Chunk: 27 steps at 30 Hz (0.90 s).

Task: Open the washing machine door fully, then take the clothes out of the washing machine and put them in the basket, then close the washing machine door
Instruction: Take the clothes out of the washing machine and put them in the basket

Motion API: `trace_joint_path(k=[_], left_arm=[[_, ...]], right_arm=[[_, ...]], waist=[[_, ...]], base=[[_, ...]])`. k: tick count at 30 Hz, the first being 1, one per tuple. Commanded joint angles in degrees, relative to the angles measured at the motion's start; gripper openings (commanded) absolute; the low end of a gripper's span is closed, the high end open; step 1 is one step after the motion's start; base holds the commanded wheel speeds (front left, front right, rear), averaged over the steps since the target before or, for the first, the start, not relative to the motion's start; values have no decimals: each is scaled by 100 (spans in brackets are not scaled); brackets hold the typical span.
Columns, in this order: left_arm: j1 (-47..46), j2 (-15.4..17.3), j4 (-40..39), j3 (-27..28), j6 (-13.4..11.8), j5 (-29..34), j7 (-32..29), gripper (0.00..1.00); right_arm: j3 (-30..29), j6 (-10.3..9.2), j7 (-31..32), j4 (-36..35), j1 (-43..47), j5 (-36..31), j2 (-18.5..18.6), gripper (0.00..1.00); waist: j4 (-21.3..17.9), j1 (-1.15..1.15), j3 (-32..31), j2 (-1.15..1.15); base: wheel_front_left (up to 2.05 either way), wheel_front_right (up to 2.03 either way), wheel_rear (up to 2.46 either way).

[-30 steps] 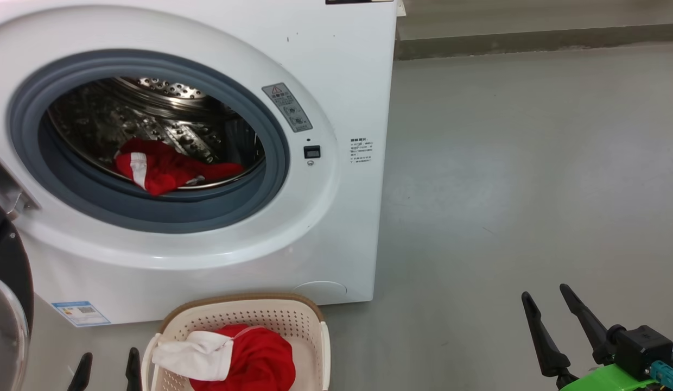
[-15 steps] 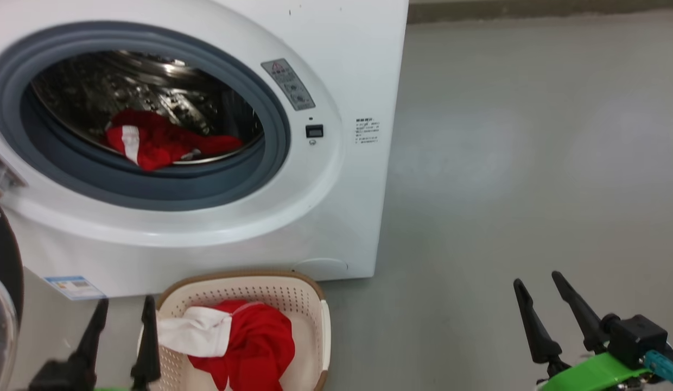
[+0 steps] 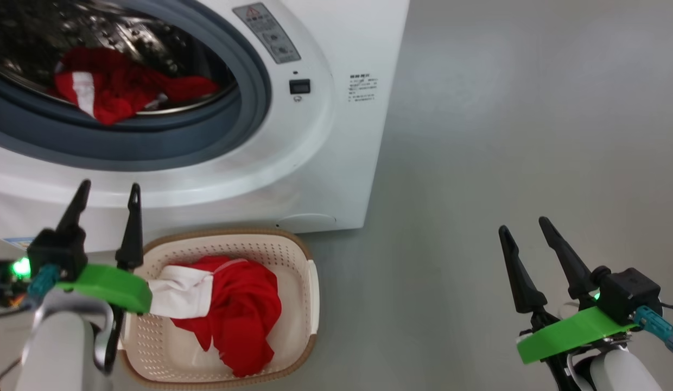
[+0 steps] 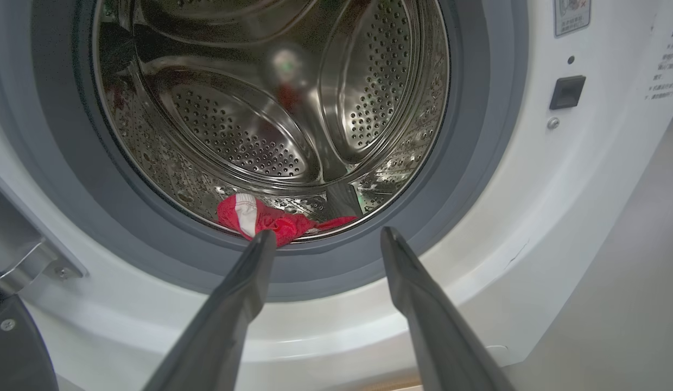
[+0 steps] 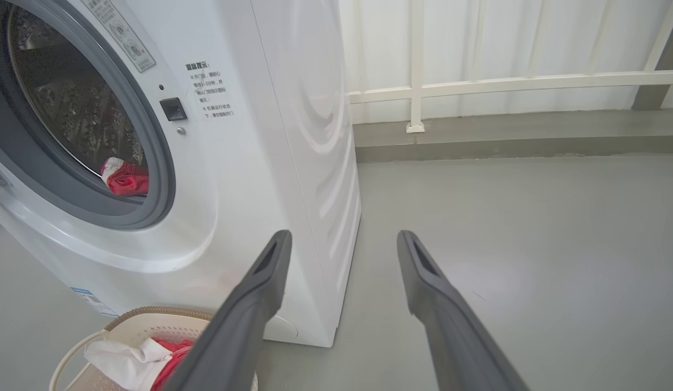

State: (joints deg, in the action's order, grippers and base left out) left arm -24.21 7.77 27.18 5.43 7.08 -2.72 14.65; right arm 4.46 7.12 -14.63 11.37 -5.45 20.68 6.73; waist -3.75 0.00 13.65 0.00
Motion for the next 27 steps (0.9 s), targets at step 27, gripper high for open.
trace_joint_path(k=[27], left_arm=[[-3948,1385,3636,-1692,-754,2288,-834,100]], right_arm=[[380,36,-37,-175,-760,-50,-314,100]], waist=[[-658,0,1076,0]], base=[[0,0,0]])
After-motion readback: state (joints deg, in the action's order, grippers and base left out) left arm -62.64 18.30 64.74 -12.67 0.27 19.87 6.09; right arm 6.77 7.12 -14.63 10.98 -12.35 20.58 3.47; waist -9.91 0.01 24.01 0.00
